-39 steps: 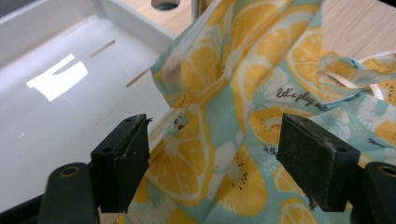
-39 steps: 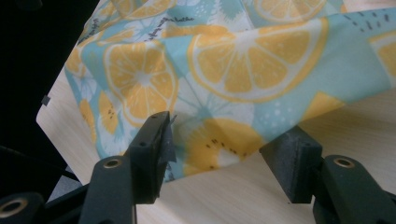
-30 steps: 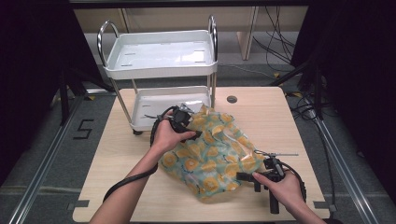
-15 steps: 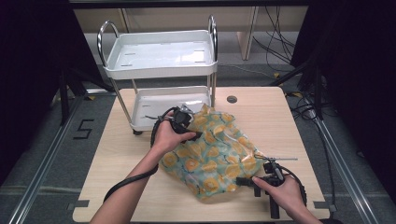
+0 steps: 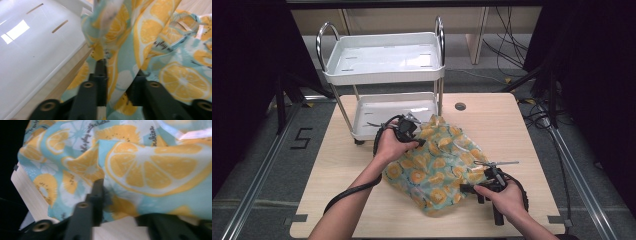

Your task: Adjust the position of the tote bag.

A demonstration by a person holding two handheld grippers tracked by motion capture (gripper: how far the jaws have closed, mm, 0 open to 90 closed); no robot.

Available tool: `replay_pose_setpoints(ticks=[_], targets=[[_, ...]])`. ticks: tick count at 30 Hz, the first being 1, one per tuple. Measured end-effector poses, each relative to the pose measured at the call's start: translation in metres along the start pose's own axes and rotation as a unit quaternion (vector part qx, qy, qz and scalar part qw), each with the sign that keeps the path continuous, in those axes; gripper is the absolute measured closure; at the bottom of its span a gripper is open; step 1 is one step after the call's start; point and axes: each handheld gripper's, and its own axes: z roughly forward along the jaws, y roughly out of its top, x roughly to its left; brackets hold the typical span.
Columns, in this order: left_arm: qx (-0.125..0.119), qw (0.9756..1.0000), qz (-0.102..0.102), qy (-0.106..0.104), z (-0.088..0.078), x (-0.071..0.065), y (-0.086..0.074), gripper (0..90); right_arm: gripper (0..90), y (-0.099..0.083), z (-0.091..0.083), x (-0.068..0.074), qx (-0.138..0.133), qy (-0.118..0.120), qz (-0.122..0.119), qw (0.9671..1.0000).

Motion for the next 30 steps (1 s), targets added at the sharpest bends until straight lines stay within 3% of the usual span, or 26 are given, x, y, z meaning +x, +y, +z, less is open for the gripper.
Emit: replay_pose_setpoints(ticks=[1, 2, 3, 4, 6, 7, 8, 9, 10, 12, 13, 15, 16, 17, 18, 19, 20, 21, 22, 23, 24, 25, 26, 27, 28, 30], targets=[[-0.011, 0.9999, -0.011, -0.004, -0.004, 0.000, -0.002, 79.8, 76.7, 0.002, 0.000, 0.000, -0.002, -0.003, -0.017, 0.9998], [-0.023, 0.9996, -0.015, -0.007, -0.014, 0.000, -0.004, 84.2, 82.7, 0.006, -0.001, 0.000, -0.019, -0.005, -0.060, 0.9980], [-0.023, 0.9996, -0.015, -0.007, -0.014, 0.000, -0.004, 85.8, 82.7, 0.006, -0.001, 0.000, -0.019, -0.005, -0.060, 0.9980], [-0.036, 0.9993, -0.005, -0.008, -0.029, 0.001, -0.008, 87.5, 86.0, 0.009, -0.001, 0.004, -0.022, -0.014, -0.071, 0.9971], [-0.044, 0.9990, -0.005, -0.009, -0.038, 0.000, -0.012, 88.0, 86.8, 0.010, -0.001, 0.005, -0.025, -0.010, -0.076, 0.9967], [-0.051, 0.9986, -0.008, -0.010, -0.046, -0.001, -0.015, 88.5, 87.5, 0.013, -0.002, 0.004, -0.036, -0.024, -0.106, 0.9935], [-0.059, 0.9981, -0.011, -0.013, -0.054, -0.002, -0.019, 88.7, 88.0, 0.013, -0.002, 0.008, -0.036, -0.015, -0.097, 0.9945], [-0.069, 0.9974, -0.014, -0.014, -0.062, -0.003, -0.023, 88.8, 88.4, 0.014, -0.002, 0.008, -0.044, -0.020, -0.112, 0.9925], [-0.086, 0.9958, -0.023, -0.019, -0.067, -0.004, -0.027, 88.9, 88.6, 0.015, -0.003, 0.010, -0.053, -0.031, -0.123, 0.9905], [-0.112, 0.9926, -0.034, -0.031, -0.083, -0.003, -0.038, 89.0, 88.7, 0.016, -0.005, 0.015, -0.064, -0.025, -0.132, 0.9889], [-0.129, 0.9898, -0.048, -0.038, -0.093, -0.003, -0.045, 89.1, 88.8, 0.017, -0.006, 0.016, -0.068, -0.030, -0.148, 0.9861], [-0.145, 0.9862, -0.063, -0.049, -0.104, -0.003, -0.057, 89.1, 88.8, 0.019, -0.007, 0.018, -0.091, -0.044, -0.191, 0.9765], [-0.157, 0.9830, -0.068, -0.067, -0.113, -0.005, -0.071, 89.1, 88.9, 0.019, -0.006, 0.022, -0.099, -0.042, -0.197, 0.9744], [-0.157, 0.9830, -0.068, -0.067, -0.113, -0.005, -0.071, 89.1, 88.9, 0.019, -0.006, 0.022, -0.099, -0.042, -0.197, 0.9744], [-0.169, 0.9788, -0.076, -0.087, -0.122, -0.007, -0.087, 89.1, 89.2, 0.022, -0.005, 0.023, -0.114, -0.040, -0.240, 0.9631], [-0.169, 0.9788, -0.076, -0.087, -0.122, -0.007, -0.087, 89.0, 89.2, 0.022, -0.005, 0.023, -0.114, -0.040, -0.240, 0.9631], [-0.175, 0.9766, -0.077, -0.098, -0.127, -0.008, -0.098, 89.0, 89.2, 0.023, -0.005, 0.024, -0.113, -0.044, -0.259, 0.9583], [-0.180, 0.9745, -0.079, -0.108, -0.129, -0.009, -0.104, 89.0, 89.4, 0.021, -0.005, 0.027, -0.121, -0.042, -0.251, 0.9594], [-0.188, 0.9716, -0.083, -0.118, -0.134, -0.009, -0.116, 89.0, 89.7, 0.022, -0.005, 0.028, -0.129, -0.050, -0.286, 0.9482], [-0.194, 0.9685, -0.087, -0.130, -0.138, -0.010, -0.131, 88.9, 89.8, 0.022, -0.006, 0.029, -0.124, -0.047, -0.292, 0.9470], [-0.194, 0.9675, -0.090, -0.135, -0.139, -0.011, -0.139, 88.9, 89.8, 0.021, -0.005, 0.030, -0.134, -0.044, -0.310, 0.9401], [-0.194, 0.9675, -0.090, -0.135, -0.139, -0.011, -0.139, 88.8, 89.8, 0.021, -0.005, 0.030, -0.134, -0.044, -0.310, 0.9401], [-0.190, 0.9680, -0.089, -0.137, -0.139, -0.012, -0.147, 88.8, 89.9, 0.020, -0.004, 0.032, -0.134, -0.042, -0.325, 0.9354], [-0.181, 0.9698, -0.090, -0.137, -0.139, -0.012, -0.154, 88.6, 89.9, 0.019, -0.003, 0.034, -0.131, -0.044, -0.348, 0.9270], [-0.174, 0.9709, -0.091, -0.137, -0.138, -0.013, -0.161, 88.4, 89.8, 0.018, -0.002, 0.036, -0.125, -0.045, -0.365, 0.9216], [-0.163, 0.9731, -0.097, -0.130, -0.135, -0.011, -0.175, 88.2, 89.8, 0.013, 0.002, 0.040, -0.113, -0.041, -0.407, 0.9055]])
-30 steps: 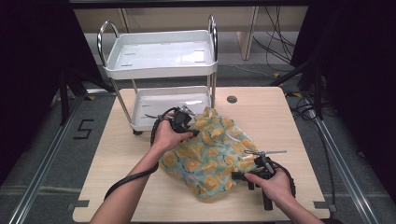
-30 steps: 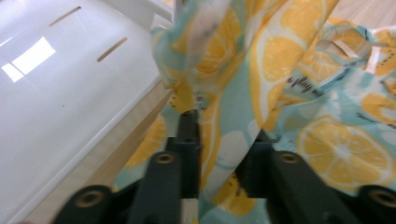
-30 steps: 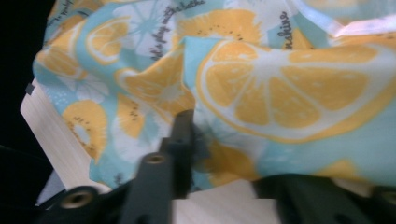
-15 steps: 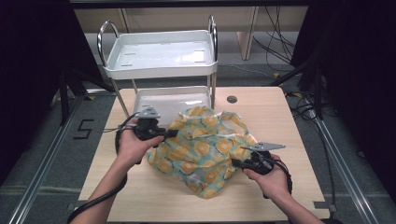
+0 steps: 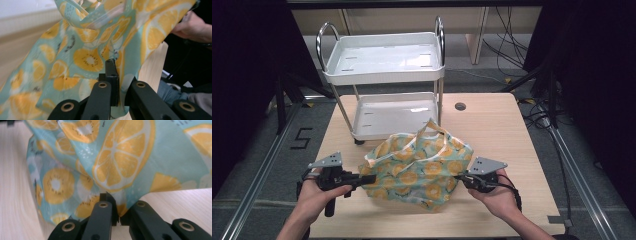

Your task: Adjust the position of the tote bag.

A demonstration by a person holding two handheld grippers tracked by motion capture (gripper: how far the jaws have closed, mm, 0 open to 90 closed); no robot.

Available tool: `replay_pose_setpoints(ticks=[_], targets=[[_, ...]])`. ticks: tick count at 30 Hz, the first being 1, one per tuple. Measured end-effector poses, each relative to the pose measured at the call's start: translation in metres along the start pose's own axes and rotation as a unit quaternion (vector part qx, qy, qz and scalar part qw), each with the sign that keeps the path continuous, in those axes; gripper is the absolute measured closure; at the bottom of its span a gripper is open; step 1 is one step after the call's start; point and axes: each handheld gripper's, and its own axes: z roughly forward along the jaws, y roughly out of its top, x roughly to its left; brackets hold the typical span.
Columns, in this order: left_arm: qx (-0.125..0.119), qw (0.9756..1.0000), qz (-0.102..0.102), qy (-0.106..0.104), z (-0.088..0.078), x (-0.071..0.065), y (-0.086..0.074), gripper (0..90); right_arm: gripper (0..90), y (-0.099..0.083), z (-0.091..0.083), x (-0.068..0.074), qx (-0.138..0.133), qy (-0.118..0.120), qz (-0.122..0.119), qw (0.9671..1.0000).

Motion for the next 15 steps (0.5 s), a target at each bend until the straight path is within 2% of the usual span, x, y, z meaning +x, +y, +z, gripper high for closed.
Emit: replay_pose_setpoints(ticks=[1, 2, 3, 4, 5, 6, 7, 8, 9, 10, 12, 13, 14, 15], targets=[[0.000, 1.0000, 0.000, 0.000, 0.000, 0.000, 0.000, 88.2, 89.8, 0.000, 0.000, 0.000, 0.000, 0.000, 0.000, 1.0000], [0.008, 0.9999, -0.009, 0.006, 0.001, 0.002, -0.006, 88.2, 89.7, -0.001, 0.001, 0.001, 0.005, 0.007, -0.019, 0.9998], [0.014, 0.9998, -0.010, 0.008, 0.002, 0.003, -0.009, 88.2, 89.7, -0.003, 0.002, 0.003, 0.013, 0.017, -0.022, 0.9995], [0.033, 0.9994, -0.010, 0.007, 0.007, 0.004, -0.017, 88.1, 89.6, -0.006, 0.003, 0.006, 0.025, 0.018, -0.045, 0.9985], [0.043, 0.9990, -0.002, 0.013, 0.009, 0.005, -0.020, 87.9, 89.6, -0.007, 0.005, 0.007, 0.025, 0.018, -0.055, 0.9980], [0.043, 0.9990, -0.002, 0.013, 0.009, 0.005, -0.020, 87.7, 89.6, -0.007, 0.005, 0.007, 0.025, 0.018, -0.055, 0.9980], [0.043, 0.9990, -0.005, 0.013, 0.012, 0.006, -0.024, 87.7, 89.6, -0.008, 0.005, 0.007, 0.030, 0.021, -0.074, 0.9966], [0.051, 0.9984, -0.002, 0.026, 0.015, 0.007, -0.029, 87.1, 87.8, -0.009, 0.005, 0.009, 0.042, 0.017, -0.085, 0.9953], [0.051, 0.9984, -0.002, 0.026, 0.015, 0.007, -0.029, 86.8, 87.8, -0.009, 0.005, 0.009, 0.042, 0.017, -0.085, 0.9953], [0.059, 0.9980, -0.002, 0.023, 0.017, 0.008, -0.031, 86.4, 85.4, -0.009, 0.005, 0.011, 0.057, 0.030, -0.077, 0.9950], [0.062, 0.9977, 0.002, 0.026, 0.019, 0.007, -0.031, 86.2, 80.5, -0.011, 0.007, 0.009, 0.059, 0.035, -0.085, 0.9941], [0.067, 0.9974, 0.006, 0.027, 0.019, 0.008, -0.030, 85.7, 73.9, -0.011, 0.005, 0.007, 0.059, 0.038, -0.070, 0.9951], [0.065, 0.9974, 0.009, 0.032, 0.019, 0.006, -0.030, 85.6, 65.4, -0.011, 0.004, 0.003, 0.056, 0.048, -0.045, 0.9963], [0.066, 0.9973, 0.014, 0.028, 0.019, 0.007, -0.029, 85.4, 60.7, -0.011, 0.003, 0.000, 0.048, 0.058, -0.013, 0.9971]])
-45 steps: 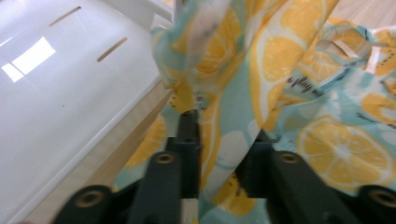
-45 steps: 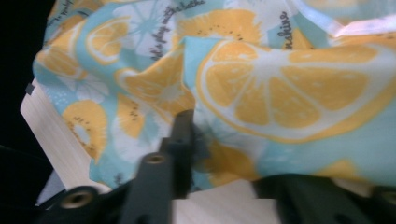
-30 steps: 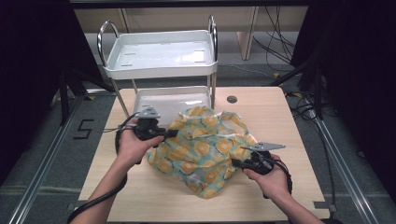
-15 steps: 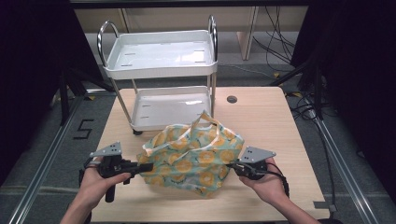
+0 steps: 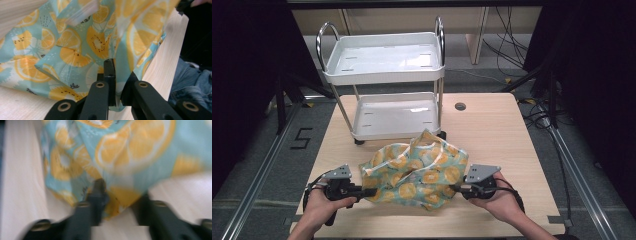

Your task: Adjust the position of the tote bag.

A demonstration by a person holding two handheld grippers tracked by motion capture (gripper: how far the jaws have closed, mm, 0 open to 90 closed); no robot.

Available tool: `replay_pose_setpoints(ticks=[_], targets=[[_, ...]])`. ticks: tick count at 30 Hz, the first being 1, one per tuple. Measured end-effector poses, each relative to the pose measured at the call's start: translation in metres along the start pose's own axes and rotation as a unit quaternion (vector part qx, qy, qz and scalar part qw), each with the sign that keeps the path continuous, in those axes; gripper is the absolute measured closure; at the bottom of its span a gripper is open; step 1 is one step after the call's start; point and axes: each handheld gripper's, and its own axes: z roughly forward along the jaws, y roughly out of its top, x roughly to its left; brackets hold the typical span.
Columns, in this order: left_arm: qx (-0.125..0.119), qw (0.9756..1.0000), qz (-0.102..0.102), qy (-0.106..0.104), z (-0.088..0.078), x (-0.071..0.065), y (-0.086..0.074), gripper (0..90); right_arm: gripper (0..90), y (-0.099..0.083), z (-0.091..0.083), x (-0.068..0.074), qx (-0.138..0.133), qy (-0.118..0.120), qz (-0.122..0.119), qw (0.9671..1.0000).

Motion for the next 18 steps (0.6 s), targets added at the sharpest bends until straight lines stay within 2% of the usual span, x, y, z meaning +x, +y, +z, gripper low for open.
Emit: replay_pose_setpoints(ticks=[1, 2, 3, 4, 5, 6, 7, 8, 10, 11, 12, 13, 14, 15, 16, 17, 18], targets=[[-0.003, 1.0000, 0.001, 0.004, 0.000, 0.000, 0.000, 85.4, 56.3, 0.000, -0.002, -0.004, -0.003, 0.020, 0.023, 0.9995], [-0.009, 0.9999, -0.007, 0.011, 0.001, -0.001, 0.000, 85.4, 51.3, -0.001, -0.004, -0.005, -0.002, 0.030, 0.048, 0.9984], [-0.003, 0.9999, -0.004, 0.011, 0.001, -0.001, 0.001, 85.6, 43.4, -0.003, -0.012, -0.012, -0.021, 0.050, 0.139, 0.9888], [-0.003, 0.9999, -0.004, 0.011, 0.001, -0.001, 0.001, 85.7, 43.4, -0.003, -0.012, -0.012, -0.021, 0.050, 0.139, 0.9888], [-0.005, 0.9999, 0.002, 0.012, 0.003, -0.001, 0.001, 85.7, 35.1, -0.005, -0.018, -0.022, -0.035, 0.050, 0.170, 0.9835], [-0.005, 0.9999, 0.002, 0.012, 0.003, -0.001, 0.001, 85.7, 35.1, -0.005, -0.018, -0.022, -0.035, 0.050, 0.170, 0.9835], [0.008, 0.9999, -0.002, 0.008, 0.003, -0.001, 0.001, 85.7, 32.9, -0.006, -0.019, -0.025, -0.043, 0.054, 0.180, 0.9812], [0.009, 0.9999, 0.001, 0.010, 0.004, -0.001, 0.000, 85.7, 31.6, -0.006, -0.025, -0.039, -0.063, 0.056, 0.195, 0.9771], [0.008, 0.9999, -0.001, 0.012, 0.005, -0.001, 0.000, 85.7, 31.6, 0.000, -0.031, -0.043, -0.082, 0.072, 0.230, 0.9670], [0.008, 0.9999, -0.001, 0.012, 0.005, -0.001, 0.000, 85.7, 31.6, 0.000, -0.031, -0.043, -0.082, 0.072, 0.230, 0.9670], [0.016, 0.9997, 0.006, 0.019, 0.004, 0.000, 0.001, 85.7, 31.1, 0.004, -0.032, -0.045, -0.093, 0.075, 0.236, 0.9645], [0.009, 0.9998, 0.001, 0.016, 0.004, -0.001, 0.000, 85.7, 29.7, 0.014, -0.036, -0.050, -0.105, 0.069, 0.220, 0.9674], [0.009, 0.9998, 0.002, 0.016, 0.004, -0.001, 0.001, 85.7, 28.8, 0.019, -0.037, -0.051, -0.106, 0.076, 0.232, 0.9640], [0.008, 0.9998, 0.001, 0.016, 0.004, -0.001, 0.000, 85.7, 27.8, 0.024, -0.038, -0.051, -0.111, 0.076, 0.236, 0.9623], [0.008, 0.9998, 0.001, 0.016, 0.004, -0.001, 0.000, 85.7, 27.8, 0.024, -0.038, -0.051, -0.111, 0.076, 0.236, 0.9623], [0.009, 0.9998, 0.002, 0.016, 0.004, -0.001, 0.000, 85.7, 27.4, 0.029, -0.038, -0.053, -0.107, 0.065, 0.228, 0.9656], [0.010, 0.9998, -0.004, 0.018, 0.004, -0.001, 0.000, 85.5, 26.7, 0.036, -0.034, -0.057, -0.099, 0.062, 0.244, 0.9627]])
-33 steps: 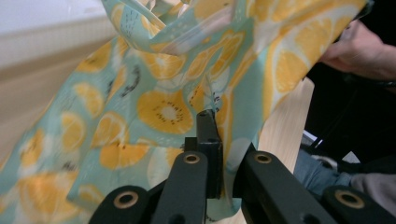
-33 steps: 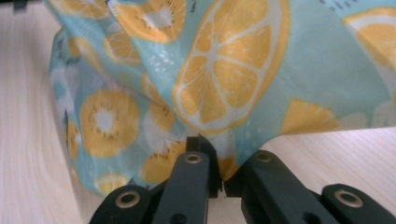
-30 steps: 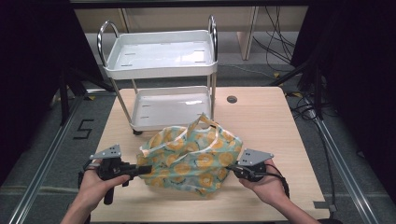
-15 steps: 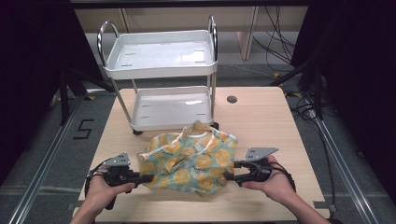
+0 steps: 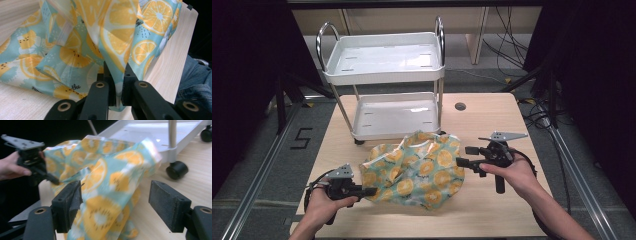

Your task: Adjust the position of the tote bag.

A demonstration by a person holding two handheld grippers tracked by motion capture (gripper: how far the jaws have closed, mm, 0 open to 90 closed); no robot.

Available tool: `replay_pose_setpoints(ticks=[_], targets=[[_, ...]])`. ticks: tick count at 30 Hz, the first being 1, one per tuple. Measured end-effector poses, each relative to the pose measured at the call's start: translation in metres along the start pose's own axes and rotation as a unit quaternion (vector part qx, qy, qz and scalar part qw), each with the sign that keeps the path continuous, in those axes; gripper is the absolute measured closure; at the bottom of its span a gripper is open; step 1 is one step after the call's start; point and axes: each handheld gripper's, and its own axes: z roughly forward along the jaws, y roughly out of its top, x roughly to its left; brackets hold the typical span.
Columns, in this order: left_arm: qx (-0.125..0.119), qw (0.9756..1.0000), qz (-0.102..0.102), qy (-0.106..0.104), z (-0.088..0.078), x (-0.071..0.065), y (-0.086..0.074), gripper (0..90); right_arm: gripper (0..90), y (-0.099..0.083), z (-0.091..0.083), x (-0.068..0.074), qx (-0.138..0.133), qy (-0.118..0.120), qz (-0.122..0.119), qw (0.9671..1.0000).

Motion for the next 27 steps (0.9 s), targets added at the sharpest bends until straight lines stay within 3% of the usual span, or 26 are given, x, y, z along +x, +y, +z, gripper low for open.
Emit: replay_pose_setpoints(ticks=[2, 3, 4, 5, 8, 9, 12, 13, 14, 17, 18, 19, 20, 21, 22, 23, 24, 25, 26, 27], targets=[[0.004, 1.0000, 0.004, 0.001, 0.000, 0.000, 0.001, 85.5, 27.6, 0.004, 0.007, -0.007, 0.006, -0.003, 0.001, 1.0000], [0.001, 1.0000, 0.001, -0.001, 0.001, 0.000, 0.001, 85.5, 27.6, 0.005, 0.010, -0.008, 0.015, 0.005, 0.034, 0.9993], [0.011, 0.9999, 0.011, 0.006, -0.001, 0.001, 0.001, 85.5, 27.5, 0.006, 0.015, -0.011, 0.019, 0.005, 0.049, 0.9986], [0.004, 1.0000, 0.004, 0.001, 0.000, 0.000, 0.001, 85.4, 27.5, 0.007, 0.020, -0.012, 0.026, 0.001, 0.063, 0.9977], [0.003, 1.0000, 0.009, -0.001, 0.001, 0.000, 0.002, 85.4, 27.9, 0.006, 0.030, -0.018, 0.036, 0.004, 0.075, 0.9965], [0.001, 0.9999, 0.011, 0.003, 0.001, 0.000, 0.002, 85.4, 30.4, 0.006, 0.040, -0.021, 0.044, 0.010, 0.100, 0.9940], [0.011, 0.9999, 0.006, 0.005, 0.001, 0.002, 0.002, 84.3, 35.4, 0.006, 0.047, -0.021, 0.055, 0.017, 0.101, 0.9932], [0.007, 1.0000, 0.005, 0.000, 0.001, 0.002, 0.002, 84.3, 43.2, 0.007, 0.049, -0.021, 0.059, 0.012, 0.092, 0.9939], [-0.004, 0.9999, -0.014, 0.005, -0.001, 0.002, 0.003, 74.0, 63.3, 0.009, 0.049, -0.018, 0.061, 0.032, 0.079, 0.9945], [-0.023, 0.9991, -0.034, 0.015, -0.014, 0.004, 0.010, 48.6, 76.8, 0.011, 0.047, -0.013, 0.048, 0.020, -0.002, 0.9987], [-0.023, 0.9991, -0.034, 0.015, -0.014, 0.004, 0.010, 42.8, 76.8, 0.011, 0.047, -0.013, 0.048, 0.020, -0.002, 0.9987], [-0.041, 0.9982, -0.040, 0.015, -0.020, 0.004, 0.013, 42.8, 79.8, 0.012, 0.045, -0.010, 0.040, 0.015, -0.027, 0.9987], [-0.052, 0.9974, -0.045, 0.021, -0.029, 0.005, 0.019, 37.3, 82.2, 0.012, 0.043, -0.007, 0.034, 0.020, -0.038, 0.9985], [-0.067, 0.9963, -0.047, 0.027, -0.041, 0.007, 0.027, 31.8, 85.7, 0.014, 0.039, -0.001, 0.027, 0.019, -0.082, 0.9961], [-0.075, 0.9955, -0.048, 0.033, -0.048, 0.009, 0.031, 31.0, 86.3, 0.015, 0.037, 0.002, 0.029, 0.014, -0.092, 0.9952], [-0.075, 0.9955, -0.048, 0.033, -0.048, 0.009, 0.031, 30.5, 87.1, 0.015, 0.037, 0.004, 0.022, 0.024, -0.115, 0.9929], [-0.091, 0.9933, -0.057, 0.044, -0.056, 0.016, 0.041, 30.0, 87.8, 0.016, 0.036, 0.006, 0.020, 0.029, -0.132, 0.9906], [-0.091, 0.9933, -0.057, 0.044, -0.056, 0.016, 0.041, 29.2, 87.8, 0.016, 0.036, 0.006, 0.020, 0.029, -0.132, 0.9906], [-0.092, 0.9928, -0.061, 0.046, -0.057, 0.021, 0.048, 27.9, 87.8, 0.016, 0.035, 0.011, 0.022, 0.024, -0.156, 0.9872], [-0.089, 0.9929, -0.063, 0.049, -0.056, 0.026, 0.051, 27.9, 88.1, 0.016, 0.035, 0.011, 0.022, 0.024, -0.156, 0.9872]])
